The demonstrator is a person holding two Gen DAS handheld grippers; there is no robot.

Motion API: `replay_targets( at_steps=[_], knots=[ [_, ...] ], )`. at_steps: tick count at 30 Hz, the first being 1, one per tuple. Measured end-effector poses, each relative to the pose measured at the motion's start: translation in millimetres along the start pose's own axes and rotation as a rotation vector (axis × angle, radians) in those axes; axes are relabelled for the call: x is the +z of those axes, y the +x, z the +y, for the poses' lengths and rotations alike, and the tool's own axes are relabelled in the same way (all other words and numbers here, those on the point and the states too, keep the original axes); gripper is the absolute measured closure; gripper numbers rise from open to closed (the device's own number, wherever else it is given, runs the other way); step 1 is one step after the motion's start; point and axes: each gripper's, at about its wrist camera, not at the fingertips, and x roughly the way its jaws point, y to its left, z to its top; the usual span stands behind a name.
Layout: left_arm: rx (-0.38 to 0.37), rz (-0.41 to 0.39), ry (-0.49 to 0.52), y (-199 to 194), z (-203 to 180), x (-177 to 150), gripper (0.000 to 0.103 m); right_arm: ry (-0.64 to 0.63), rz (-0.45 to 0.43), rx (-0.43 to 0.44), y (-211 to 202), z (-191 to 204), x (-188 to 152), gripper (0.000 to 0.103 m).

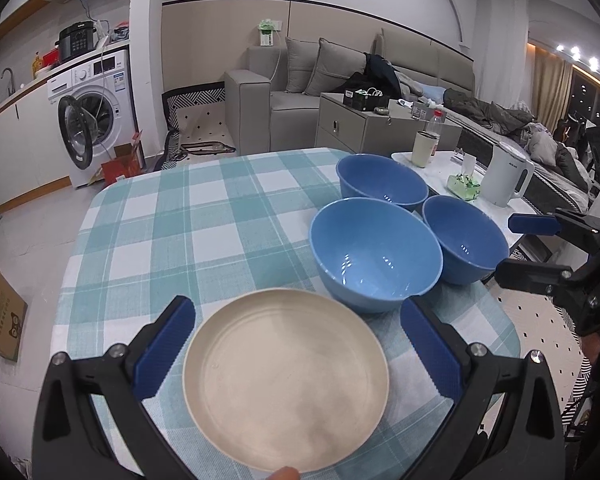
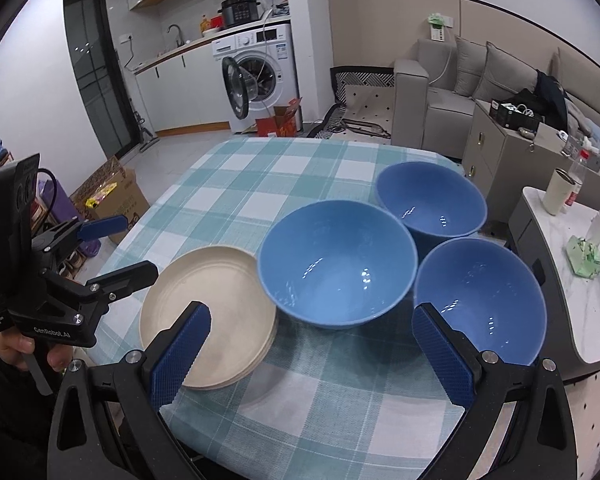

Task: Organize plates and bowls
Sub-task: 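Move both grippers toward the blue bowls beside the plates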

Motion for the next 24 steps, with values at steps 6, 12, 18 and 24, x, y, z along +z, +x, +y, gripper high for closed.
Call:
replay_targets(
  at_steps=[6, 12, 18, 24],
  knots=[
    [-0.022, -0.006, 0.017, 7, -11, 23, 0.0, 0.053, -0.034, -0.009, -22, -25, 15, 0.001],
    [-0.034, -0.01, 0.025, 16, -18, 50, 0.0, 0.088, -0.07, -0.034, -43, -53, 33, 0.001],
    [-0.038, -0.006, 0.017, 32, -21, 78, 0.0, 0.123, -0.088, -0.047, -55, -83, 50, 0.001],
    [-0.047, 0.002, 0.014, 52, -25, 104, 0.0, 0.146, -0.088, -0.054, -55, -110, 64, 0.001]
  ],
)
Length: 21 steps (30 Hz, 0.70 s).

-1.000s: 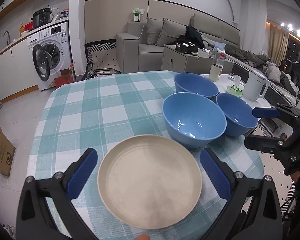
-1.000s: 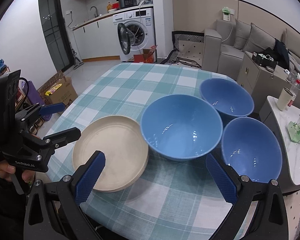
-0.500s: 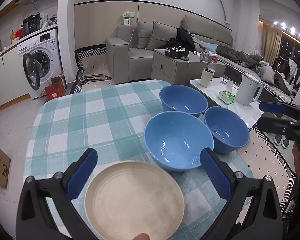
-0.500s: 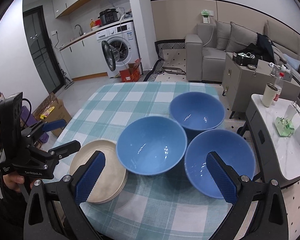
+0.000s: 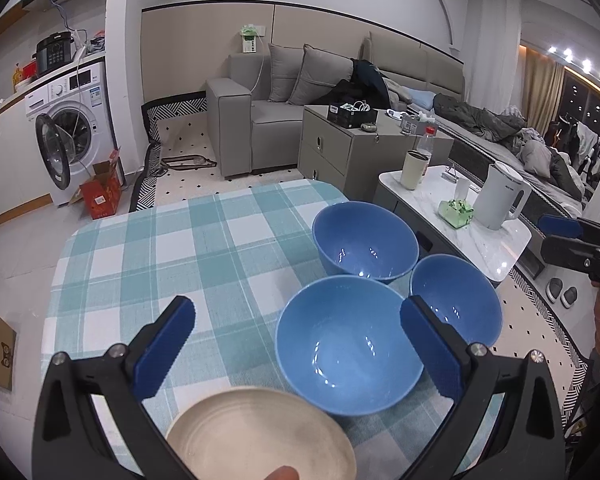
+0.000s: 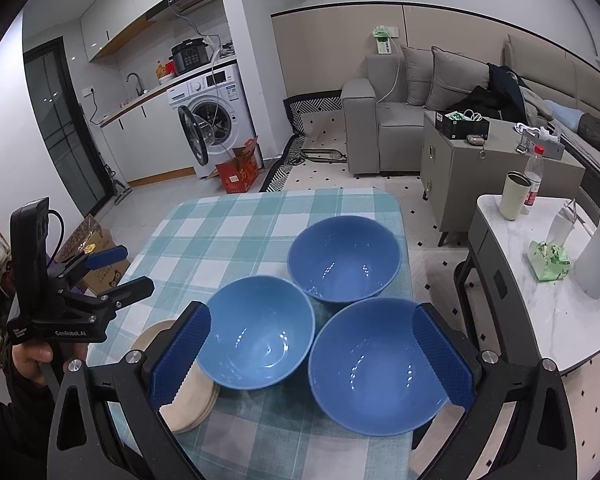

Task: Organize plates and bowls
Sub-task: 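Move both grippers toward the blue bowls beside the plates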

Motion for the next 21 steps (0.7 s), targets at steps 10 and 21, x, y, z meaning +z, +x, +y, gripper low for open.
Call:
replay_targets(
  at_steps=[10, 21],
  knots=[
    [-0.006, 0.032, 0.009, 42, -3, 30, 0.0, 0.069, 0.025, 0.017, 28, -29, 17, 0.001],
    [-0.015, 0.083, -0.004, 91, 0, 44, 0.0, 0.119, 0.059, -0.009, 74, -57, 21, 0.001]
  ],
)
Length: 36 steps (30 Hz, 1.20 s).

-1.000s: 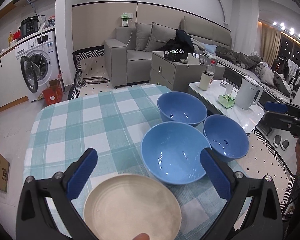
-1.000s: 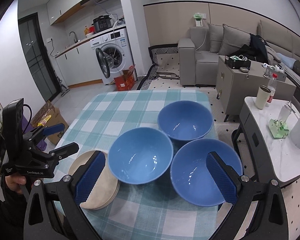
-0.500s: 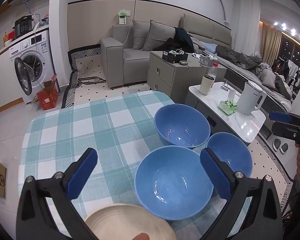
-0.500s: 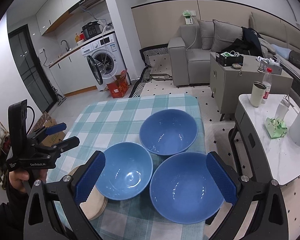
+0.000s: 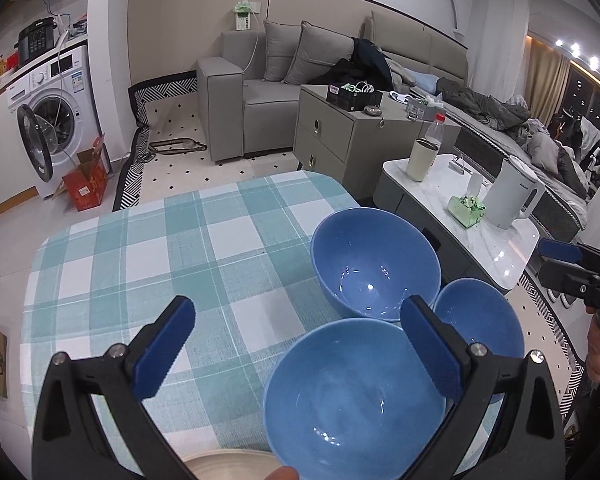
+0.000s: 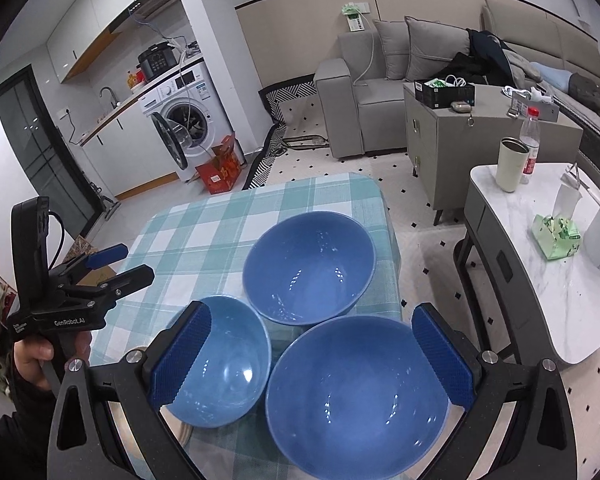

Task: Organize plates and bowls
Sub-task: 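Move both grippers toward the blue bowls beside the plates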

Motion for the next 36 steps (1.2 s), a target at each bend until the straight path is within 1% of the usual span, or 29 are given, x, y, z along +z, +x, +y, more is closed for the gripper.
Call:
replay_targets(
  at_steps=[7, 20, 26, 36],
  knots=[
    [0.006, 0.026, 0.01, 23, -1, 6, 0.0, 0.027, 0.029, -0.007, 24, -13, 6, 0.001],
    [0.013, 0.062, 0.016, 58, -4, 24, 0.0, 0.052, 0.056, -0.022, 58, -24, 18, 0.001],
    [0.017, 0.085, 0.009, 76, -6, 29, 0.0, 0.062, 0.089, -0.037, 75, -29, 22, 0.001],
    [0.021, 0.134, 0.015, 109, -8, 31, 0.0, 0.115, 0.155, -0.033, 115, -46, 25, 0.003]
  ],
)
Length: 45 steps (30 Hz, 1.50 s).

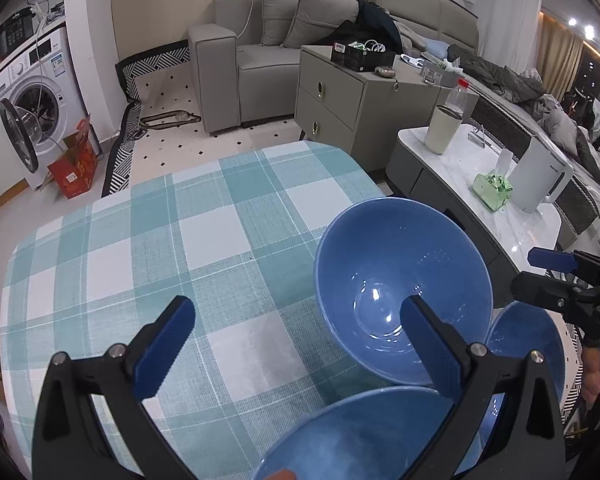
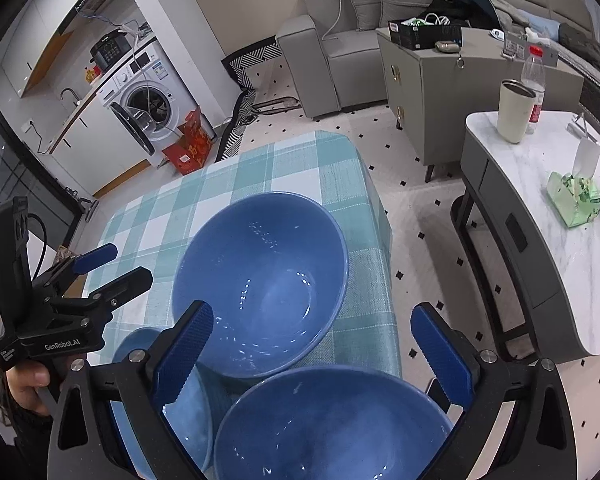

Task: Organize plates and bowls
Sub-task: 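Move both grippers toward the blue bowls beside the plates, then close both grippers on the rim of a blue bowl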

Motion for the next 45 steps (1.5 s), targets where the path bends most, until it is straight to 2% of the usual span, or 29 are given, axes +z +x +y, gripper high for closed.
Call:
replay_targets(
  at_steps=[6, 10, 15, 17, 20, 25, 35, 39, 45],
  knots=[
    [-0.007, 0.026, 0.019, 17, -3, 3, 0.003, 0.016, 0.049, -0.004, 27, -7, 5, 0.014],
    [-0.003, 0.05, 0.029, 28, -4, 5, 0.012, 0.022, 0.072, -0.011, 41, -12, 6, 0.018],
    [-0.017, 0.07, 0.045, 37, -8, 5, 0.027, 0.029, 0.091, -0.006, 51, -17, 6, 0.023],
    [-0.02, 0.079, 0.052, 41, -9, 4, 0.036, 0.032, 0.097, -0.004, 54, -18, 6, 0.024],
    [-0.024, 0.089, 0.06, 45, -11, 4, 0.043, 0.031, 0.103, -0.001, 57, -19, 5, 0.029],
    [-0.03, 0.103, 0.073, 51, -15, 5, 0.052, 0.026, 0.115, -0.012, 63, -20, 2, 0.033],
    [-0.039, 0.132, 0.088, 60, -19, 0, 0.071, -0.002, 0.13, -0.026, 70, -16, -3, 0.05],
    [-0.044, 0.138, 0.098, 62, -21, -2, 0.076, -0.014, 0.143, -0.026, 75, -15, -5, 0.059],
    [-0.047, 0.137, 0.112, 62, -24, -2, 0.084, -0.025, 0.148, -0.024, 77, -11, -6, 0.064]
  ],
)
